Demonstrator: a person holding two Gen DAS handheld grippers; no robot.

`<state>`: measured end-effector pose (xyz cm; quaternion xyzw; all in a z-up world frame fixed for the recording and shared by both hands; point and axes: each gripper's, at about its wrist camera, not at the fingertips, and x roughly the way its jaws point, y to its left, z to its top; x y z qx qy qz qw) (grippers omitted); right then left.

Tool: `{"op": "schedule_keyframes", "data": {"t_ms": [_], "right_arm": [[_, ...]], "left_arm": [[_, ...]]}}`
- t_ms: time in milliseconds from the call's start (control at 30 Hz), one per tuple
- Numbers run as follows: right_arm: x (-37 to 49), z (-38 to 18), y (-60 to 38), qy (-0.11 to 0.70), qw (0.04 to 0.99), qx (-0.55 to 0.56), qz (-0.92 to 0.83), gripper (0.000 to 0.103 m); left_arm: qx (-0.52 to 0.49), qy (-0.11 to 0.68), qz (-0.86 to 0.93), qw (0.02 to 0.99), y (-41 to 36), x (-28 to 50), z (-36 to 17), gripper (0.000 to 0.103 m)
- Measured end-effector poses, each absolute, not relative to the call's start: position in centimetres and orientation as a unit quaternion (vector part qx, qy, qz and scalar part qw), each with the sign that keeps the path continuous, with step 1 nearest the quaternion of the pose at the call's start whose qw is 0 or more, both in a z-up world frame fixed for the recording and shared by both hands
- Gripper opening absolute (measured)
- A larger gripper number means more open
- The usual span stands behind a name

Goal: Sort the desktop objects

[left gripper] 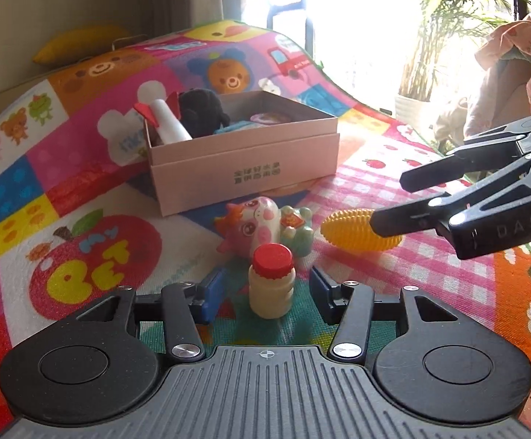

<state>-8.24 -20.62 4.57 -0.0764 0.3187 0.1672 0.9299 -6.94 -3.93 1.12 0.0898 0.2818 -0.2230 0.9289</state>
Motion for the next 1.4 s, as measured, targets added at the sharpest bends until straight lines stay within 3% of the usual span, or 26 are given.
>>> {"op": "schedule_keyframes", "data": {"t_ms": [67, 167, 267, 333, 433, 467, 867, 1000, 1200, 1267, 1333, 1367, 1400], "right_arm": [[-8.3, 4.1, -20.6, 0.317, 0.929, -0.083, 0.171, 0.059], [-7.9, 3.7, -20.4, 0.317, 0.927, -0.086, 0.180, 0.059], [-7.1, 3.0, -19.8, 0.325, 0.922, -0.094, 0.187, 0.057], [-6.6, 2.5, -19.4, 0.330, 0.920, -0.099, 0.187, 0.053], [-6.2, 2.0, -19.1, 0.351, 0.912, -0.105, 0.183, 0.033], [-6.3, 2.1, -19.1, 0.357, 0.911, -0.104, 0.179, 0.031], [-12.2, 12.6, -22.8, 0.299, 0.934, -0.032, 0.192, 0.031], [-11.2, 16.3, -24.1, 0.260, 0.948, -0.005, 0.182, 0.031], [-3.8, 19.2, -24.8, 0.238, 0.958, 0.048, 0.155, 0.031], [-0.2, 19.4, -24.0, 0.247, 0.952, 0.070, 0.167, 0.031], [3.2, 18.9, -22.8, 0.257, 0.947, 0.086, 0.171, 0.035], [4.7, 18.3, -22.3, 0.262, 0.946, 0.094, 0.164, 0.047], [5.7, 17.8, -22.1, 0.264, 0.948, 0.103, 0.149, 0.050]], "left_arm": [[0.096, 0.284, -0.222, 0.928, -4.3, -6.8, 1.0, 0.053], [0.101, 0.292, -0.223, 0.925, -4.5, -6.5, 0.9, 0.037], [0.103, 0.295, -0.223, 0.923, -4.5, -6.6, 1.2, 0.029], [0.107, 0.294, -0.224, 0.923, -4.5, -6.8, 1.5, 0.029], [0.115, 0.290, -0.229, 0.922, -4.6, -7.4, 1.8, 0.029], [0.117, 0.288, -0.230, 0.922, -4.7, -7.7, 2.0, 0.029], [0.157, 0.177, -0.235, 0.943, -5.1, -9.9, 10.5, 0.029], [0.162, 0.143, -0.225, 0.950, -5.7, -7.4, 12.9, 0.029], [0.119, 0.159, -0.198, 0.960, -6.0, 0.8, 12.3, 0.029], [0.091, 0.175, -0.194, 0.961, -5.6, 3.7, 11.4, 0.031], [0.054, 0.210, -0.195, 0.957, -4.6, 5.9, 10.3, 0.047], [0.036, 0.221, -0.188, 0.956, -3.7, 6.3, 9.6, 0.060], [0.029, 0.224, -0.181, 0.957, -2.9, 6.1, 9.1, 0.070]]}}
